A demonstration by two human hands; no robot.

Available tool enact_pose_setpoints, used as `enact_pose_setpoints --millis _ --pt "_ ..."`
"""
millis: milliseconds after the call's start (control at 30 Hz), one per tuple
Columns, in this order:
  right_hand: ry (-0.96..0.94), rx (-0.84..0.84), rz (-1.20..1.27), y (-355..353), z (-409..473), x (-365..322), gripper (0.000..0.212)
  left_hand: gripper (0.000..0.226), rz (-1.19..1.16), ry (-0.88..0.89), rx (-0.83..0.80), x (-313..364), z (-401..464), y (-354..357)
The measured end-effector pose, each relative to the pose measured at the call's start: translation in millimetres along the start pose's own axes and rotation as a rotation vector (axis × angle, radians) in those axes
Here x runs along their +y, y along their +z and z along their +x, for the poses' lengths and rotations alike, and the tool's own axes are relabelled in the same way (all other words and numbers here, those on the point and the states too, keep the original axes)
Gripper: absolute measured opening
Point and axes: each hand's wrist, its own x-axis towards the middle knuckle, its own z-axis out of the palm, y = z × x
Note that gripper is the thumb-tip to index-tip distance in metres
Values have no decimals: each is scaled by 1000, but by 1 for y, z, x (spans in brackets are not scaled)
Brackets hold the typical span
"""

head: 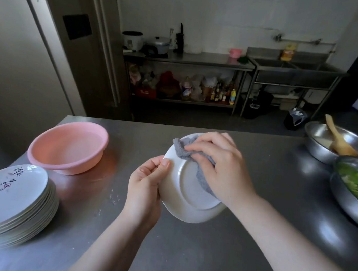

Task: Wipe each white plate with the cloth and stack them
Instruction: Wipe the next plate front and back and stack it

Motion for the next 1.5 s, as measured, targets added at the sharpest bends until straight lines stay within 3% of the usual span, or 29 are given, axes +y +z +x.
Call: enact_pose_setpoints --millis 133,267,400,533,600,767,967,1300,1500 --pt "198 96 47 -5 9 7 18 30 7 34 -2 0 3 3" --pt "-24 -58 17 8 6 -7 17 33 -8 32 -27 -1 6 4" --pt "165 29 62 -5 17 8 18 29 23 26 -23 -3 7 2" --pt "-71 -77 2 4 15 -8 16 22 22 28 -54 -2 9 1" --pt "-64 -85 25 0 23 -1 17 20 31 20 -51 0 12 2" --pt "283 118 152 -9 26 35 20 20 6 12 50 7 23 7" --pt "487 479 231 23 -38 36 23 19 -133 36 135 0 26 21" --pt "95 365 101 40 -45 17 11 21 -212 106 164 -2 25 40" --pt "-116 373 23 42 -26 15 18 22 -227 129 138 -3 21 46"
